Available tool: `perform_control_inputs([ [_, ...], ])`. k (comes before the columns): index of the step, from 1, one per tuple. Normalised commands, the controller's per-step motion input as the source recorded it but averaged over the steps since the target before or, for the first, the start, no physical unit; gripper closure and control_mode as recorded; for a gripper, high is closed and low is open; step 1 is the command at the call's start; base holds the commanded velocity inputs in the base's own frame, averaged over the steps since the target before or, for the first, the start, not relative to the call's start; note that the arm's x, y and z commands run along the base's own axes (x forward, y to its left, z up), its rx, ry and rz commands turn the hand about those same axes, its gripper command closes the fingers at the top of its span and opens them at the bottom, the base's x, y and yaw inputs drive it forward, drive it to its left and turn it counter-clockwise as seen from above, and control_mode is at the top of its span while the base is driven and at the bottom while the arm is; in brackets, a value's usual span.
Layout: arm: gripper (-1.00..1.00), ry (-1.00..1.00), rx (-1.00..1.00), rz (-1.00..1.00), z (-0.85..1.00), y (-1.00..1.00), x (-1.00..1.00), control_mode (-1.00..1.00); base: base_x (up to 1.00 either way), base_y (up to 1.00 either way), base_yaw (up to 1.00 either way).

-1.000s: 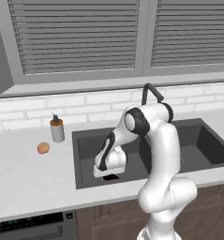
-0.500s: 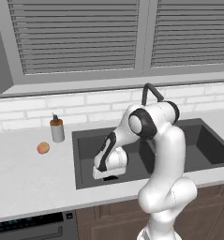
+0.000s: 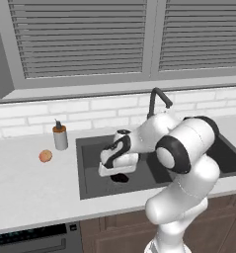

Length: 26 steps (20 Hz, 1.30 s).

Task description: Pick the avocado from the sink and place it in the bowl. Then pick the bowl and place it in the microwave. Then close the microwave door and press the start button.

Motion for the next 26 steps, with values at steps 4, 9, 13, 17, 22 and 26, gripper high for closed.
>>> perform_control_inputs([
  [4,1.00,0.00,0.04,0.00,1.00,0.00,-0.05,-1.00,0.00,0.00,0.00],
  [9,1.00,0.00,0.05,0.00,1.00,0.00,-0.49,-1.00,0.00,0.00,0.00],
  [13,1.00,-0.09,-0.01,0.02,1.00,-0.10,-0.98,-1.00,0.00,0.00,0.00],
  [17,1.00,-0.06,-0.05,0.17,0.89,-0.07,-1.00,-1.00,0.00,0.00,0.00],
  [22,1.00,0.00,0.00,0.12,0.76,-0.24,-0.99,-1.00,0.00,0.00,0.00],
  [26,1.00,0.01,0.00,0.20,0.77,-0.04,-0.59,-1.00,0.00,0.00,0.00],
])
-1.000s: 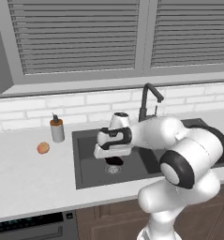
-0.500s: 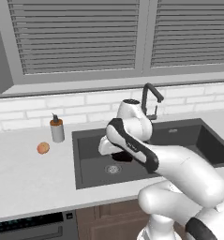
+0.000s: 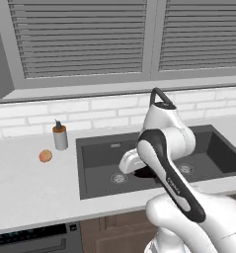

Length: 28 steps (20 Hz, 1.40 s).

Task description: Pick the avocado from the sink and place it in the bowl. Then pick the bowl and place it in the microwave. Then close the microwave door and press the start button.

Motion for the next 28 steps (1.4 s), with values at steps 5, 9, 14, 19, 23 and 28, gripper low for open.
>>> perform_control_inputs([
  [5,1.00,0.01,0.00,-0.02,0.32,-0.53,-0.01,-1.00,0.00,0.00,0.00],
  [9,1.00,0.00,0.02,-0.18,0.07,-0.99,0.04,-1.00,0.00,0.00,0.00],
  [14,1.00,0.02,0.00,-0.34,0.05,-0.79,0.01,-1.00,0.00,0.00,0.00],
  [19,1.00,0.00,0.01,-0.29,0.03,-0.89,0.08,-1.00,0.00,0.00,0.00],
  [23,1.00,0.01,0.06,-0.12,0.09,-0.70,0.00,-1.00,0.00,0.00,0.00],
  [28,1.00,0.00,0.00,-0.07,0.00,-0.50,0.12,-1.00,0.00,0.00,0.00],
])
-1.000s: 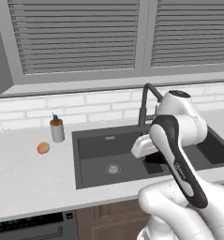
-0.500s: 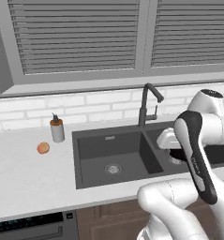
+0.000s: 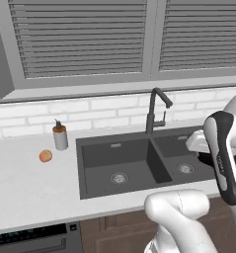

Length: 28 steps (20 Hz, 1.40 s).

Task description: Pick the avocado from the sink and place it in the bowl. Then pick the bowl and place it in the microwave. Then close the microwave door and press the start button.

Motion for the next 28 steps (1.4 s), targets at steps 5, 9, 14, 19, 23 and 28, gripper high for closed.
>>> perform_control_inputs([
  [5,1.00,0.02,0.00,-0.07,0.00,-0.58,0.10,-1.00,0.00,0.00,0.00],
  [9,1.00,0.02,0.01,-0.06,0.00,-0.75,0.08,-1.00,0.00,0.00,0.00],
  [14,1.00,0.00,0.00,-0.13,-0.07,-0.96,0.06,-1.00,0.00,0.00,0.00],
  [19,1.00,0.00,-0.05,-0.24,-0.21,-1.00,0.26,-1.00,0.00,0.00,0.00],
  [23,1.00,0.00,-0.03,-0.20,-0.22,-0.99,0.49,-1.00,0.00,0.00,0.00],
  [28,1.00,0.03,-0.04,-0.11,0.00,-0.89,0.44,-1.00,0.00,0.00,0.00],
])
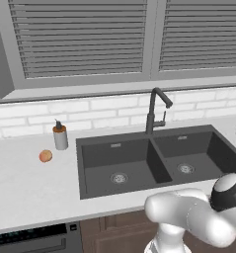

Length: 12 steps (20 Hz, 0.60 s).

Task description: Pick the avocado from the sink and place it in the bowl. Then pick the bowl and place it in the microwave. Then close the microwave door and press the start button.

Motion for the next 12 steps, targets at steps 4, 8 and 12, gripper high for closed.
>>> perform_control_inputs([
  [4,1.00,0.01,-0.08,-0.13,0.00,-0.88,0.29,-1.00,0.00,0.00,0.00],
  [8,1.00,0.00,-0.07,-0.16,0.00,-0.67,0.26,-1.00,0.00,0.00,0.00],
  [12,1.00,0.01,-0.08,-0.20,-0.03,-0.20,0.41,-1.00,0.00,0.00,0.00],
])
